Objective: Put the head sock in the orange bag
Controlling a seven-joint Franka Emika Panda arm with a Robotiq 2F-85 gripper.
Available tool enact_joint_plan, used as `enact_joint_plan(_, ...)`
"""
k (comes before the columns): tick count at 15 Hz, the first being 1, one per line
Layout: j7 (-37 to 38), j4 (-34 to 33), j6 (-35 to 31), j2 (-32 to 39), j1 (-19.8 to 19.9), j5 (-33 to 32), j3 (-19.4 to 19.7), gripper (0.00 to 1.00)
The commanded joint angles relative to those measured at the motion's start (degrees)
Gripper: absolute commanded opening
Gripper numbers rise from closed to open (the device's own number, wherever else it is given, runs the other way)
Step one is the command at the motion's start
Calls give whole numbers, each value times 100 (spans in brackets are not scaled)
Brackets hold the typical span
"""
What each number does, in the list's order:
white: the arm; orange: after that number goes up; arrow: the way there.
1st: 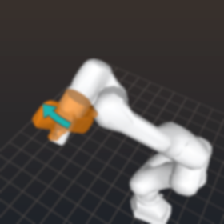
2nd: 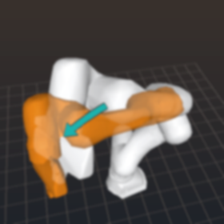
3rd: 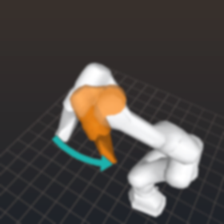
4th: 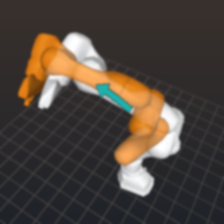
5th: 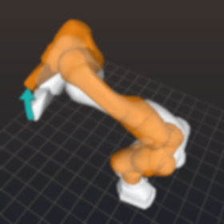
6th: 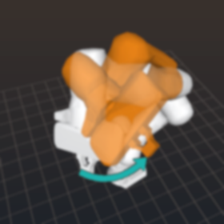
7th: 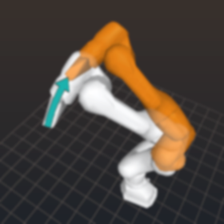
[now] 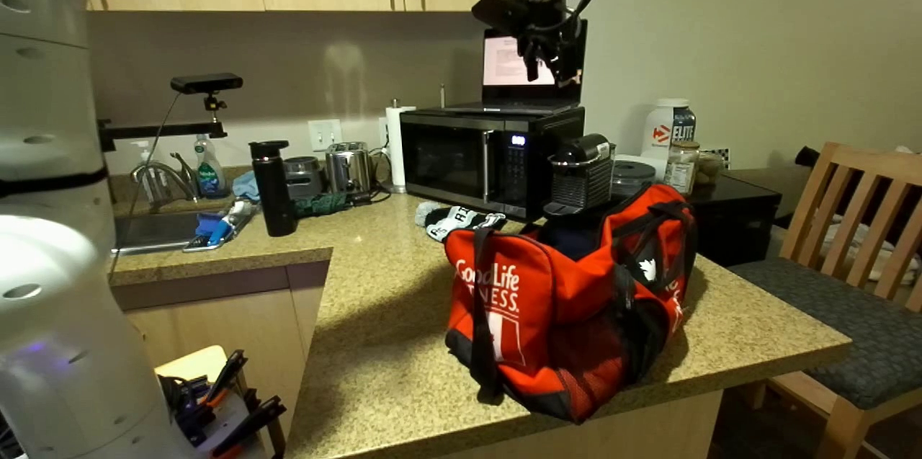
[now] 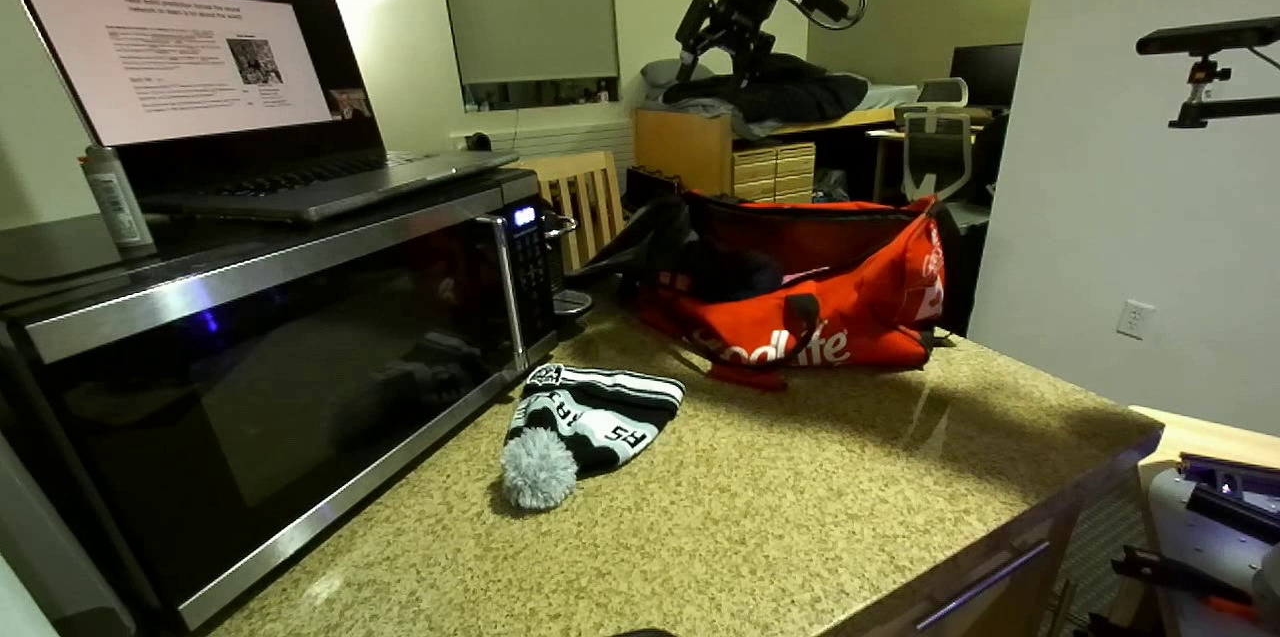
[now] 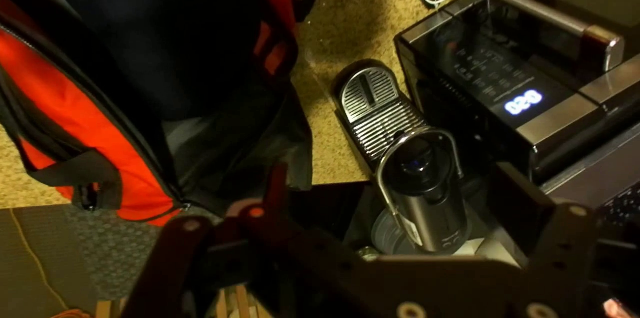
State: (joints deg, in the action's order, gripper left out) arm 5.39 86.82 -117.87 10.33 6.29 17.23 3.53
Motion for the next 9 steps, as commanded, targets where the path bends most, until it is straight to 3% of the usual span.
enact_joint_plan(1, -721, 190, 232, -46, 34, 275, -91, 100)
enact_joint_plan(9, -1549, 334, 469, 22, -87, 186, -279, 100)
